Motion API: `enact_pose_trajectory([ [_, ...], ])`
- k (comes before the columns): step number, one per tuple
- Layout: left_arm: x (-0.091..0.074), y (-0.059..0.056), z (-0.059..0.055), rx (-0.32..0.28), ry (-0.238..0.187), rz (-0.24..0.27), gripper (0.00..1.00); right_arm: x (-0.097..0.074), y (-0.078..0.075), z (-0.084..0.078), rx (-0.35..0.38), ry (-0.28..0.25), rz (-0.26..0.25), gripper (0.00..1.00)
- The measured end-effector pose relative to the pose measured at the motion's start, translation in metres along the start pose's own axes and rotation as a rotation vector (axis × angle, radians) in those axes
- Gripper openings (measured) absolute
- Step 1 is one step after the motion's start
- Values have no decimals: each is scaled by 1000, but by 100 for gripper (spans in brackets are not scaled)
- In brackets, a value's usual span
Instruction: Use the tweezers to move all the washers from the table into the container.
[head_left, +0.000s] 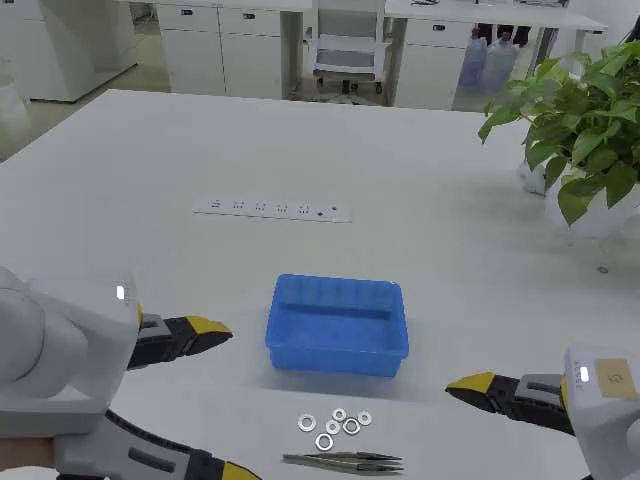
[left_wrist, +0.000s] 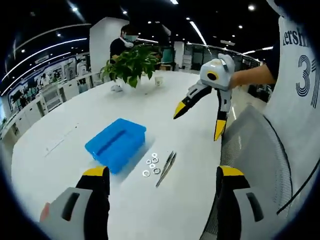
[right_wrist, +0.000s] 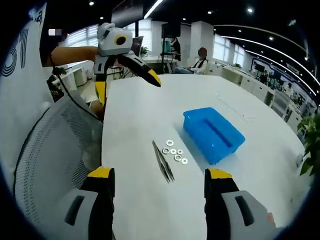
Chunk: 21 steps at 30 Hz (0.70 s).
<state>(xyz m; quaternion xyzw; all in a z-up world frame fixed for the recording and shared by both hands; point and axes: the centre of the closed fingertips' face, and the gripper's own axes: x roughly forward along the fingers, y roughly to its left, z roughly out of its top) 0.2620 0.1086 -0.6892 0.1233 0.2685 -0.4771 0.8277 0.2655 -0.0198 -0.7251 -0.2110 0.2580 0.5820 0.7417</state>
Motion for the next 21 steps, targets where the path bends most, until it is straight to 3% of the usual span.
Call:
enact_pose_trajectory([
  [3,0,2,2,-16,-13,4,90,0,0,-1,5,0,2,72],
  [21,1,3,1,-16,6,2,91,-3,-3,-3,2,3,-14,72],
])
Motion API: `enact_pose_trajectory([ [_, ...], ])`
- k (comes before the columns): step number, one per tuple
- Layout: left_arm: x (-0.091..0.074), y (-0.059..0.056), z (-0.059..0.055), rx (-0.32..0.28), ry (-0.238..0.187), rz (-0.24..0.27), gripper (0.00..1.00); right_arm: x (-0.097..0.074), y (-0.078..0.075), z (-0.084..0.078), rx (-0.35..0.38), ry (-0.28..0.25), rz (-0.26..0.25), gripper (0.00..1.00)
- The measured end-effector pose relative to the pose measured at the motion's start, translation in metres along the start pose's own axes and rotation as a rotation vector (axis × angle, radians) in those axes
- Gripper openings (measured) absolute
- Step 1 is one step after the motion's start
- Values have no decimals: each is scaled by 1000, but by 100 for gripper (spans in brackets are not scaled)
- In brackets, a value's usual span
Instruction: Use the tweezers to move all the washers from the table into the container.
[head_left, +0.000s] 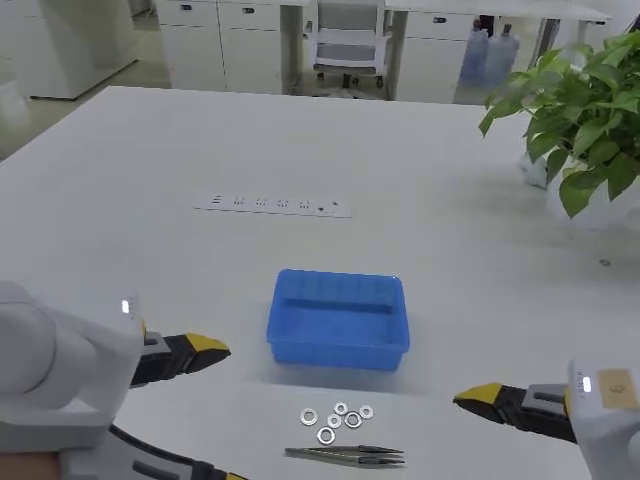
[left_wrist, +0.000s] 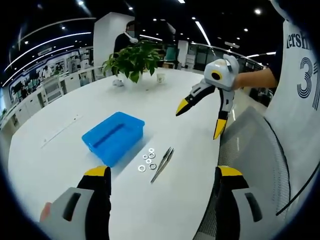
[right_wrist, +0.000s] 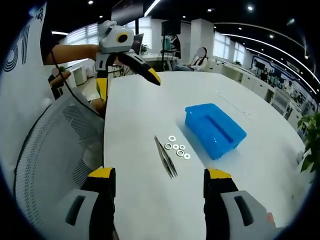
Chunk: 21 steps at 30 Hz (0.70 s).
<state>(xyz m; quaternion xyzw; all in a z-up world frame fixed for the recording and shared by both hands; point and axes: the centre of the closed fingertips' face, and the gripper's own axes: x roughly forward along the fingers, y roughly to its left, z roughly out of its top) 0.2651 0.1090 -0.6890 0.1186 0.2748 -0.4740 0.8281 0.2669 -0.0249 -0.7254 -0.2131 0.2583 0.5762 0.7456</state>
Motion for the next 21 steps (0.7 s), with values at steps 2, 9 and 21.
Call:
enact_pose_trajectory([
  [2,1,0,0,1,1,-1,91,0,-1,0,2,0,-4,72],
  [9,2,-1,-9,-6,18,-3,91,1,-2,-5,-6,20,-1,72],
  [21,1,3,-11,-31,15,10,91,-1,-3,-4,-15,15,-1,75],
])
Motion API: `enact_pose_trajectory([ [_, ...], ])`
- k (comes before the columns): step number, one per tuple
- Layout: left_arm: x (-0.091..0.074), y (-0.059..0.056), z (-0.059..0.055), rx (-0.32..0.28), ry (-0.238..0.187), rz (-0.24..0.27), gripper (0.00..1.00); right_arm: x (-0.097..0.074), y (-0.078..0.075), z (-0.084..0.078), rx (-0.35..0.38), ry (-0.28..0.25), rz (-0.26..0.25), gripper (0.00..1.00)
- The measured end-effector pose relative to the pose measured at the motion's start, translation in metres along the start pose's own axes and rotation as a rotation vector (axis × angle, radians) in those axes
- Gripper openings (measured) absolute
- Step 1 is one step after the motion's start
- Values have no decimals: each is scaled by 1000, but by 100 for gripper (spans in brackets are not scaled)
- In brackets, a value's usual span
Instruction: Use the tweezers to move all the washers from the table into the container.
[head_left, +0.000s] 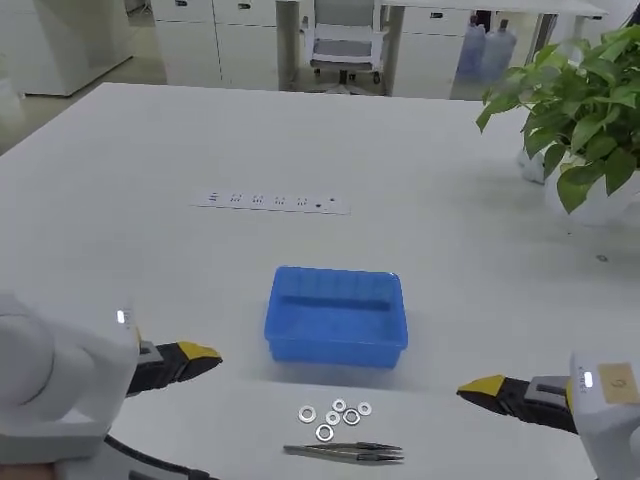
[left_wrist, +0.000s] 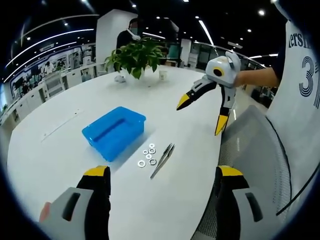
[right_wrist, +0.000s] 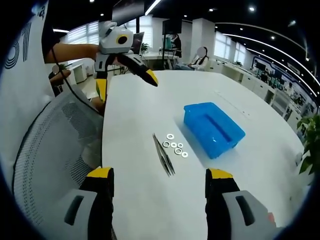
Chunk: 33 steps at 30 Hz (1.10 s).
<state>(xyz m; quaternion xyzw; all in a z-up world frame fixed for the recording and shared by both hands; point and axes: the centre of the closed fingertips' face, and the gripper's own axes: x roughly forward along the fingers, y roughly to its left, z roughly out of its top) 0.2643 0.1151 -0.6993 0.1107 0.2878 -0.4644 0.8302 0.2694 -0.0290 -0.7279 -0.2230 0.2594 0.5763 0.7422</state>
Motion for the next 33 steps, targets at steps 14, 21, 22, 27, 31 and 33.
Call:
enact_pose_trajectory([
  [14,-1,1,-5,-22,4,7,94,-2,0,-1,3,2,-1,75],
  [21,2,0,-9,-36,8,-3,94,0,-2,-4,-1,14,3,75],
  [22,2,0,-9,-36,8,-4,94,0,-2,-3,-3,14,4,75],
  [27,5,2,-11,-35,20,-4,94,1,-5,-5,-4,18,5,75],
  [31,6,3,-13,-41,22,-5,93,2,-8,-7,-11,30,7,74],
  [33,8,4,-14,-44,22,-6,93,2,-10,-7,-10,27,8,74],
])
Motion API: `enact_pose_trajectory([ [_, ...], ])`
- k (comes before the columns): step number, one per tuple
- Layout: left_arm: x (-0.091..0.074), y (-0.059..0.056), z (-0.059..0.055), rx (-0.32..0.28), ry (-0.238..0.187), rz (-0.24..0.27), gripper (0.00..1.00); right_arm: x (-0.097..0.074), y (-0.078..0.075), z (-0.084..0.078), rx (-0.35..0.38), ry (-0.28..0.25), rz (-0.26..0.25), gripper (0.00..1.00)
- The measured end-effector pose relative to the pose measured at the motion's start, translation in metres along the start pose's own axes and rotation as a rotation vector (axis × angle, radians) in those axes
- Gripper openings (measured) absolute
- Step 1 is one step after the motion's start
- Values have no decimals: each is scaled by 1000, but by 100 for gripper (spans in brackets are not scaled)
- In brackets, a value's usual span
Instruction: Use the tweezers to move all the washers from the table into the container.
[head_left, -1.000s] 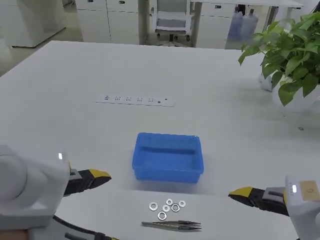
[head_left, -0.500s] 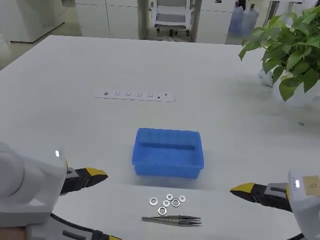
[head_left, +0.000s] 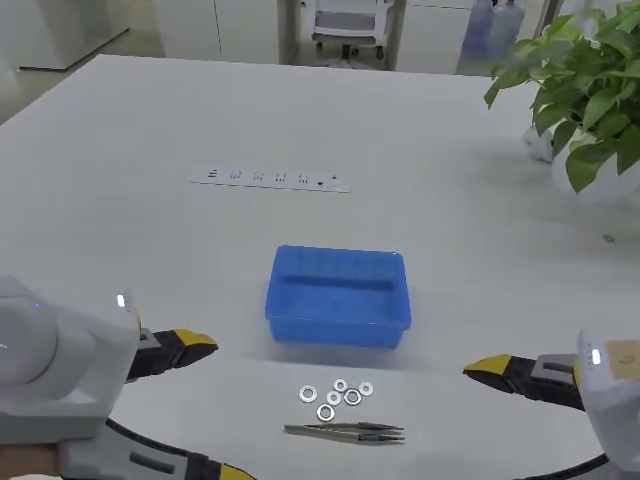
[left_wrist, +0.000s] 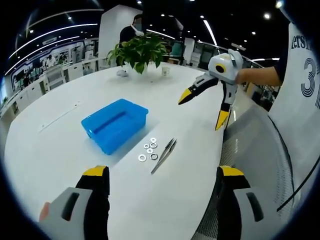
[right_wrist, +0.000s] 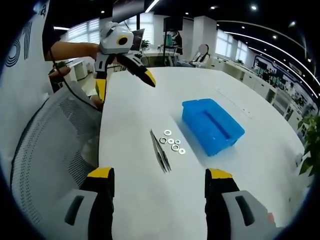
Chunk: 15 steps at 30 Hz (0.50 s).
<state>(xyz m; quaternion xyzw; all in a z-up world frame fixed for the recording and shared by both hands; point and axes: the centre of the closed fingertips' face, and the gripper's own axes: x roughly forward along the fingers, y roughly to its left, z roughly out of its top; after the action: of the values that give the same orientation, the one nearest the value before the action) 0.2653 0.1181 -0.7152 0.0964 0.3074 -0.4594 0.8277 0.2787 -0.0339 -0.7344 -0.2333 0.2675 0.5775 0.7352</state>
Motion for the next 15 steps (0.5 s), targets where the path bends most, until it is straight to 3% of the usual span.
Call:
enact_pose_trajectory([
  [11,8,2,-6,-15,5,-18,91,8,-8,0,-15,11,9,72],
  [15,13,2,9,13,-62,-32,87,15,-13,2,-24,24,2,69],
])
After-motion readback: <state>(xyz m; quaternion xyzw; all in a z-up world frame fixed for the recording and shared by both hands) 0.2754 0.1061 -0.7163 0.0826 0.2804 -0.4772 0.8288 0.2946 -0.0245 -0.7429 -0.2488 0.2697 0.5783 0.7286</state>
